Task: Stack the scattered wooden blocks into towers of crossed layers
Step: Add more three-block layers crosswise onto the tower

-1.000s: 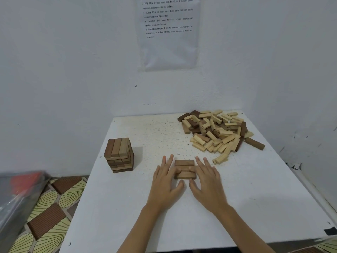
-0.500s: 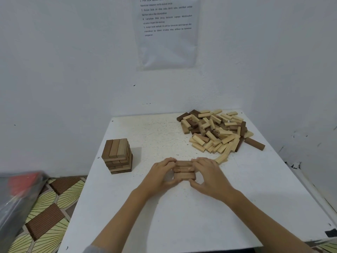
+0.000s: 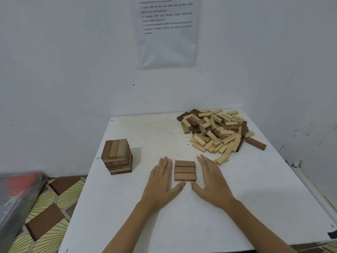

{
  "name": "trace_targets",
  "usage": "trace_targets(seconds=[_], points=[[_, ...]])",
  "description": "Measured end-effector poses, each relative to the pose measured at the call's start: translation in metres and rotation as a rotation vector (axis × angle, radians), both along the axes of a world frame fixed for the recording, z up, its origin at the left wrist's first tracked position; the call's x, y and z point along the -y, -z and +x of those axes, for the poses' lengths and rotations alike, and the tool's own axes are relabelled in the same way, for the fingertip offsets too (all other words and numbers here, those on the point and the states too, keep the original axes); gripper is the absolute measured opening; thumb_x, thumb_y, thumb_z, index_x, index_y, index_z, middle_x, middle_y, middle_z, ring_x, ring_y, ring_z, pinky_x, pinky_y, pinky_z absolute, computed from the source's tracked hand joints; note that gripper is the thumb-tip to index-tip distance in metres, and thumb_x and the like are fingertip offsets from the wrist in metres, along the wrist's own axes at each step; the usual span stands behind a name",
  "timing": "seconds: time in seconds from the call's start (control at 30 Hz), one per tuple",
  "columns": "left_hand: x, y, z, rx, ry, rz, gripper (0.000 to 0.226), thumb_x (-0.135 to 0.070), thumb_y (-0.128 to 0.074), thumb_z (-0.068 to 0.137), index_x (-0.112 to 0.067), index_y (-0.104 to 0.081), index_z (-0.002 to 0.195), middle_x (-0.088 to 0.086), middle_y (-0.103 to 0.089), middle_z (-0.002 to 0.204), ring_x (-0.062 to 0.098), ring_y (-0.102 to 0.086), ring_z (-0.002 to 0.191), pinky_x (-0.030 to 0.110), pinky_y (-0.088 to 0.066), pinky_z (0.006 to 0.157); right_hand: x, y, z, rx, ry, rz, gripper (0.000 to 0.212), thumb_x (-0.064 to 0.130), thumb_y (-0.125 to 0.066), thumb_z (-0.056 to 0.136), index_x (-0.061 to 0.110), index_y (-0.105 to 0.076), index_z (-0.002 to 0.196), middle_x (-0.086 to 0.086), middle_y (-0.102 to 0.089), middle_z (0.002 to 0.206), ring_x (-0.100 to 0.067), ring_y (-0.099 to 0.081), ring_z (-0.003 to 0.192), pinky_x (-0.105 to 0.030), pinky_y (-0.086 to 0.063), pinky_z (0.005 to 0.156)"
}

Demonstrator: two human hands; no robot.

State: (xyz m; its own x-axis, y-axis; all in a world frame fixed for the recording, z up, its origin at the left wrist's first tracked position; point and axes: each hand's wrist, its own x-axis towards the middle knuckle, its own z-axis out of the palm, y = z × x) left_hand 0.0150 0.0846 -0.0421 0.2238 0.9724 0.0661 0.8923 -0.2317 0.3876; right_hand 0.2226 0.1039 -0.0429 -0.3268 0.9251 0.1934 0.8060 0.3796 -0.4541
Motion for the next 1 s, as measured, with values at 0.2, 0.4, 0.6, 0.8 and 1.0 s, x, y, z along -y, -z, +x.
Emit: trace_targets(seconds=[0.2, 0.4, 0.6, 0.8, 1.0], points=[[0.003, 0.001, 0.008, -0.059, 0.03, -0.008, 0.078, -0.06, -0.004, 0.086, -0.021, 0.02, 0.15, -0.009, 0.03, 0.155, 0.0, 0.036, 0.137, 0.018, 0.024, 0.111, -0.002, 0.005, -0.005, 0.281, -0.056, -0.004, 0.086, 0.058, -0.004, 0.084, 0.008, 0.0, 0.154, -0.006, 0.007, 0.162, -0.02, 0.009, 0.149, -0.028, 0.012, 0.115], [0.005, 0.003, 0.011, -0.065, 0.018, -0.002, 0.075, -0.058, 0.003, 0.084, -0.02, 0.023, 0.145, -0.007, 0.028, 0.154, 0.004, 0.032, 0.14, 0.023, 0.022, 0.114, -0.004, 0.01, -0.006, 0.33, -0.059, -0.008, 0.083, 0.055, -0.002, 0.087, 0.006, 0.003, 0.153, -0.008, 0.009, 0.161, -0.022, 0.012, 0.149, -0.033, 0.009, 0.118], [0.004, 0.006, 0.016, -0.093, 0.007, 0.004, 0.074, -0.054, 0.005, 0.083, -0.014, 0.022, 0.143, 0.001, 0.022, 0.156, 0.014, 0.027, 0.144, 0.021, 0.028, 0.109, -0.002, 0.015, -0.009, 0.349, -0.016, 0.015, 0.077, 0.048, -0.017, 0.093, -0.003, -0.012, 0.151, -0.018, -0.011, 0.159, -0.032, -0.011, 0.148, -0.042, -0.007, 0.119], [0.005, 0.005, 0.016, -0.087, 0.016, 0.005, 0.074, -0.053, 0.003, 0.084, -0.013, 0.021, 0.144, 0.001, 0.021, 0.156, 0.017, 0.023, 0.146, 0.023, 0.025, 0.111, -0.003, 0.016, -0.013, 0.405, 0.037, -0.002, 0.073, 0.045, -0.032, 0.09, -0.007, -0.04, 0.141, -0.022, -0.041, 0.147, -0.035, -0.041, 0.136, -0.043, -0.032, 0.113], [0.006, 0.004, 0.014, -0.065, 0.011, -0.042, 0.079, -0.057, 0.001, 0.083, -0.014, 0.026, 0.144, 0.001, 0.028, 0.156, 0.011, 0.03, 0.143, 0.029, 0.02, 0.116, -0.004, 0.012, -0.009, 0.384, -0.015, -0.008, 0.08, 0.051, -0.02, 0.09, -0.004, -0.023, 0.149, -0.018, -0.019, 0.158, -0.032, -0.022, 0.146, -0.04, -0.017, 0.117]])
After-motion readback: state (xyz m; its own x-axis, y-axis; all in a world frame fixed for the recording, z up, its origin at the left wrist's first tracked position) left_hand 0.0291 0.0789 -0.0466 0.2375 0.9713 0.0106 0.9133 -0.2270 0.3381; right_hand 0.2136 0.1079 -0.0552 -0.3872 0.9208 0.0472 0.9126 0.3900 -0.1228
